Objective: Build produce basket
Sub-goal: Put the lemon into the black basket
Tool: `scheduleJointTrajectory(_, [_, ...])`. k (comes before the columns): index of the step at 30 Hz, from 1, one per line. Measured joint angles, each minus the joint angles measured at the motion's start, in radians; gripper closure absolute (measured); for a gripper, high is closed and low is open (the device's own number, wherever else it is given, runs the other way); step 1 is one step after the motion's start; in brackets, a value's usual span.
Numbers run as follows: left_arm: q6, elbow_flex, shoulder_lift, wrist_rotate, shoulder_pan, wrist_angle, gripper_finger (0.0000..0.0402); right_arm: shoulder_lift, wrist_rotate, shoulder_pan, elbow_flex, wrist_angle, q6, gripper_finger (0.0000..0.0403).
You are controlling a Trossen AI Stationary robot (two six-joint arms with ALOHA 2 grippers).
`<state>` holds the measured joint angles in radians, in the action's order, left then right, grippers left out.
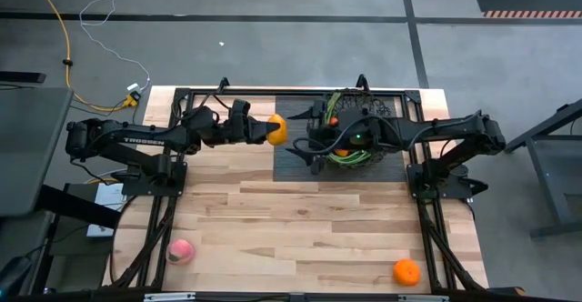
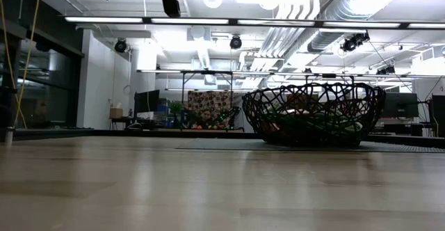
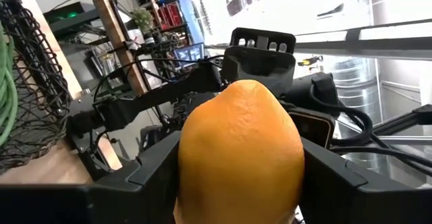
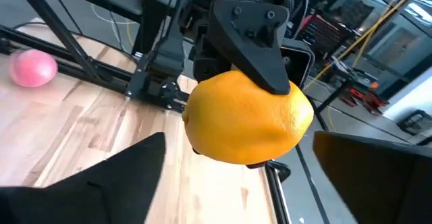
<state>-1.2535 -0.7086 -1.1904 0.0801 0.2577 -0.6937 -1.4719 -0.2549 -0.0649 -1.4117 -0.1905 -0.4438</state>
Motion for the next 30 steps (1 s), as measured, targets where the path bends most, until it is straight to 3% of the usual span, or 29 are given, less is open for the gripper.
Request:
scheduleJointTrajectory(3, [-0.019, 0.000, 0.000, -0.001, 0.000, 0.000, 0.0179, 0.000, -0.016, -0.017, 0.000, 0.006, 0.000, 0.0009])
scheduleJointTrajectory(8, [-0.062, 0.000, 0.000, -0.002, 0.000, 0.000, 0.0179, 0.000, -0.034, -0.028, 0.000, 0.015, 0.012, 0.0029])
scheduleJointTrajectory(12, [-0.055, 0.000, -0.001, -0.002, 0.000, -0.038, 0.0179, 0.000, -0.028, -0.027, 0.000, 0.016, 0.117, 0.0033])
scheduleJointTrajectory(19, [-0.064, 0.000, -0.001, -0.002, -0.011, -0.059, 0.0179, 0.000, -0.031, -0.004, 0.001, 0.095, 0.069, 0.0034])
scheduleJointTrajectory(30, [-0.064, 0.000, -0.001, -0.003, -0.024, -0.061, 0.0179, -0.017, 0.123, 0.028, 0.001, 0.094, 0.071, 0.0034])
